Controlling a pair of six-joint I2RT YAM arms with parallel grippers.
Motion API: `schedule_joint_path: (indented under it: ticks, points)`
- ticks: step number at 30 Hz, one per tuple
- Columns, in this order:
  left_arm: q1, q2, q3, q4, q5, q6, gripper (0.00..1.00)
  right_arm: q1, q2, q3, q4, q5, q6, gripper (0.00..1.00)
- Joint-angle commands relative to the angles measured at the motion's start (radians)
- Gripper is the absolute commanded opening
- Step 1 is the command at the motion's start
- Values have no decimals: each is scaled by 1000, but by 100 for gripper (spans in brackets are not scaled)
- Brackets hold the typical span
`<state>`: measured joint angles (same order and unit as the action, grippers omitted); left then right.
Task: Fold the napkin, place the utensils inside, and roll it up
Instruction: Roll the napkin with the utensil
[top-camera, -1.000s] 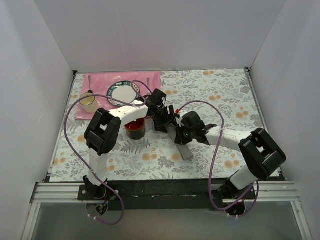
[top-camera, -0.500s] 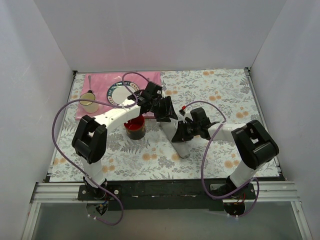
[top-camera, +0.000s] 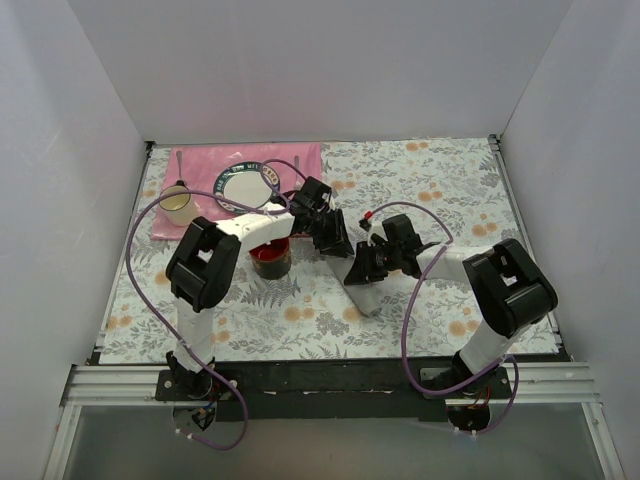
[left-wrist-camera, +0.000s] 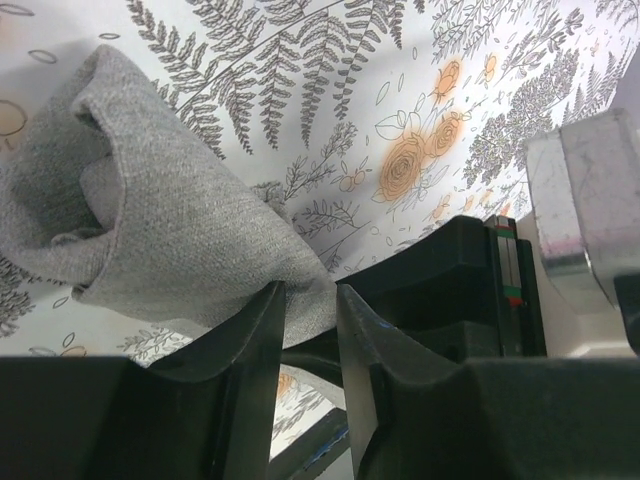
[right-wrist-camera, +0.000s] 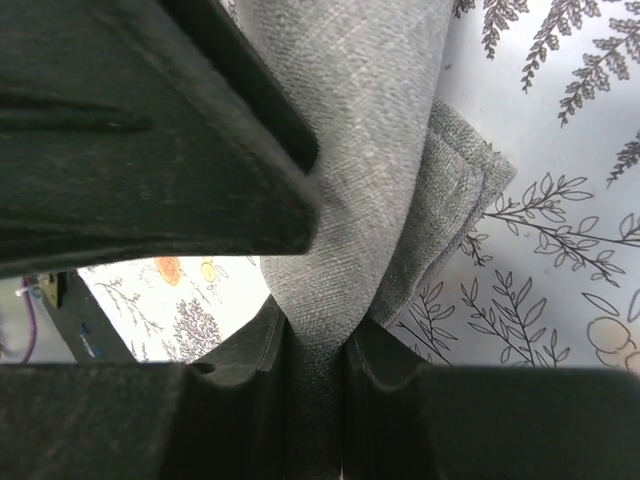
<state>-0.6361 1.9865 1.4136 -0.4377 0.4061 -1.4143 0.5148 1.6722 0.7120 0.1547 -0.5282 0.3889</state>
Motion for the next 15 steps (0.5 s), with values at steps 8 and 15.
schedule_joint_path:
  ticks: [8, 15]
  points:
    - [3, 64, -51, 17, -92, 51, 25, 33, -164, 40, -447, 207, -148, 58]
    - [4, 83, -51, 24, -76, 55, 24, 34, -264, -18, -520, 316, -151, 61]
